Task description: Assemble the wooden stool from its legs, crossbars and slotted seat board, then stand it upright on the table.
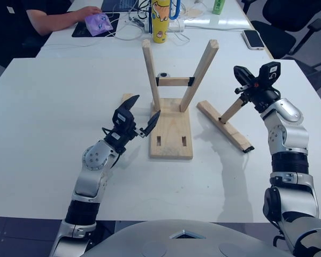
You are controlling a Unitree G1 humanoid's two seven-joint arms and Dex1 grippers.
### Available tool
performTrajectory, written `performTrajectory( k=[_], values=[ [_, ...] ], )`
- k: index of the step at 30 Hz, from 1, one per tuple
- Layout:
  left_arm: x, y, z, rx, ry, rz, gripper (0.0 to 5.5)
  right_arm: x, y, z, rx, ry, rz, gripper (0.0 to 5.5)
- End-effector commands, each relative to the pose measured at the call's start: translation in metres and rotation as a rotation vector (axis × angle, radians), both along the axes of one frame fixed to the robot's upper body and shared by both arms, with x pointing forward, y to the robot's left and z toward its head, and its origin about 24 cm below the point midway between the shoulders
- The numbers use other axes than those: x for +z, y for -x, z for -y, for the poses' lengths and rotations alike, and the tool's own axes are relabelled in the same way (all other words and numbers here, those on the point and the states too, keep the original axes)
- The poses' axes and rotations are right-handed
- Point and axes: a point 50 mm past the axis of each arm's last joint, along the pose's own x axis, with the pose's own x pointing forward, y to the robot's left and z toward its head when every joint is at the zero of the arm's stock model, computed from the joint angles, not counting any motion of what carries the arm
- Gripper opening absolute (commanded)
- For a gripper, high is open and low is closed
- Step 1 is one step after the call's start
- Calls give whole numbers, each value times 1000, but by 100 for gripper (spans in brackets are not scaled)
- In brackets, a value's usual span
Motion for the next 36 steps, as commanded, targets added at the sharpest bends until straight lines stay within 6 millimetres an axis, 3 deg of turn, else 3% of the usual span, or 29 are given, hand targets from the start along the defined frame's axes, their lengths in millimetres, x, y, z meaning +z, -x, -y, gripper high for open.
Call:
performTrajectory(
  k=[1, 10, 21, 27, 28, 30, 34, 36],
  values=[
    [0, -1, 1, -3, -4, 2, 424, -41, 8, -9, 17, 0, -186, 4],
    [-1, -1, 1, -9, -6, 1, 424, -25, 5, -8, 8, -13, -105, 4],
    [-4, 2, 1, 8, 3, -8, 424, 51, -3, -7, 2, -137, 218, 4],
    [-5, 4, 0, 17, 5, -12, 424, 76, 1, -14, 40, -156, 301, 4],
    [-5, 5, 0, 18, 6, -12, 424, 73, 1, -15, 42, -156, 288, 4],
    [-4, 5, 0, 19, 6, -12, 424, 48, 3, -17, 36, -133, 188, 4],
    [-3, 2, 1, 12, 7, -9, 424, -66, 27, -11, -10, -9, -273, 4],
    [-3, 0, 1, 3, 6, -9, 424, -84, 34, -7, -28, 14, -338, 4]
  ],
)
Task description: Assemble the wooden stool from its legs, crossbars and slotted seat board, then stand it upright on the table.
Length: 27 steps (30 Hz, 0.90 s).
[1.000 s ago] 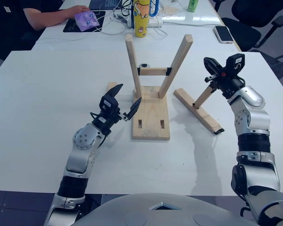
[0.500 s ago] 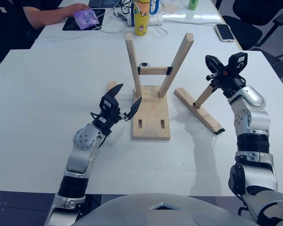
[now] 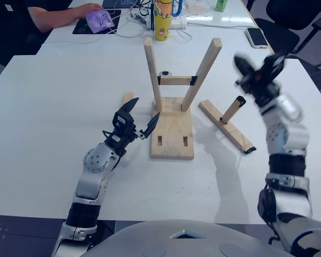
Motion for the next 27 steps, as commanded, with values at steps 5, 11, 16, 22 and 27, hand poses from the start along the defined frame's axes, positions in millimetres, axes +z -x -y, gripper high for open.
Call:
performTrajectory(
  k=[5, 11, 16, 22, 27],
  values=[
    [6, -6, 1, -12, -1, 20, 424, -38, 0, 7, -49, 34, -156, 4],
    [5, -5, 6, -21, 1, 21, 424, -20, -6, 11, -49, 39, -84, 4],
    [3, -5, 4, -16, -4, 16, 424, 7, -2, 20, -73, -39, 90, 4],
    [-2, -2, 7, -14, -18, -3, 424, 54, 2, 50, -180, -229, 236, 46],
    [-3, 3, 4, 32, -11, -1, 424, -24, 34, 93, -145, 218, -304, 133]
  ],
)
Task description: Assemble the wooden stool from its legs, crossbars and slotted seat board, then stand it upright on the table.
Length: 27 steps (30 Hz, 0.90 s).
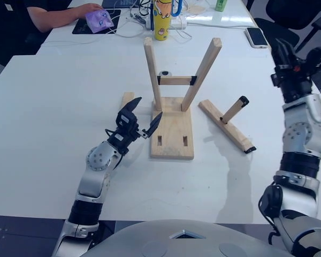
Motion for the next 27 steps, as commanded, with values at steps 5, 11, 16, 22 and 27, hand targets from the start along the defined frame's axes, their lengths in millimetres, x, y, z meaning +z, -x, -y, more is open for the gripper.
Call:
performTrajectory(
  k=[5, 11, 16, 22, 27],
  values=[
    [-5, 10, -8, 84, 3, -10, 424, -87, 51, 38, 223, 452, -712, 211],
    [-4, 10, -11, 106, 4, -7, 424, -74, 53, 37, 344, 447, -746, 296],
    [-6, 11, -14, 107, 0, -16, 424, -74, 50, 27, 398, 447, -754, 370],
    [-6, 8, -13, 88, -3, -21, 424, -92, 46, -1, 441, 452, -740, 388],
    [-4, 7, -14, 75, -20, -18, 424, -108, 48, -2, 379, 473, -785, 388]
  ],
)
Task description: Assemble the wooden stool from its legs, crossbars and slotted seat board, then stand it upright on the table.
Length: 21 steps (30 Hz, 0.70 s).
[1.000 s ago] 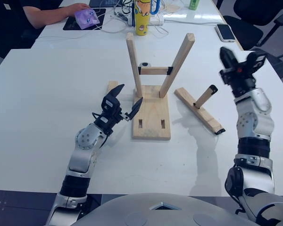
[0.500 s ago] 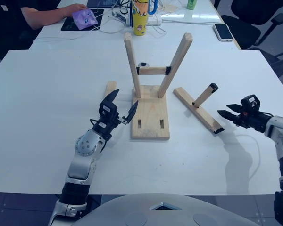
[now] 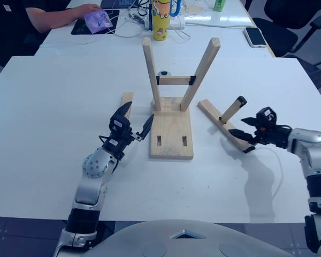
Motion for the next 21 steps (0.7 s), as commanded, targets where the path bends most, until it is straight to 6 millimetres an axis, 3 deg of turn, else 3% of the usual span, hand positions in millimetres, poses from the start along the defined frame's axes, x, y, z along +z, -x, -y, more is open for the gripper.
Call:
performTrajectory(
  k=[1, 5, 15, 21],
  values=[
    [2, -2, -2, -10, -23, 2, 424, -11, 1, 4, -64, 73, -15, 388],
    [3, -3, -4, -7, -32, 3, 424, -17, 3, 4, -72, 106, -71, 365],
    [5, -7, -8, 39, -69, 23, 424, -21, 9, -1, -2, 128, -146, 208],
    [3, -10, -11, 55, -38, -11, 444, -16, 3, 5, -43, 96, -105, 205]
  ],
)
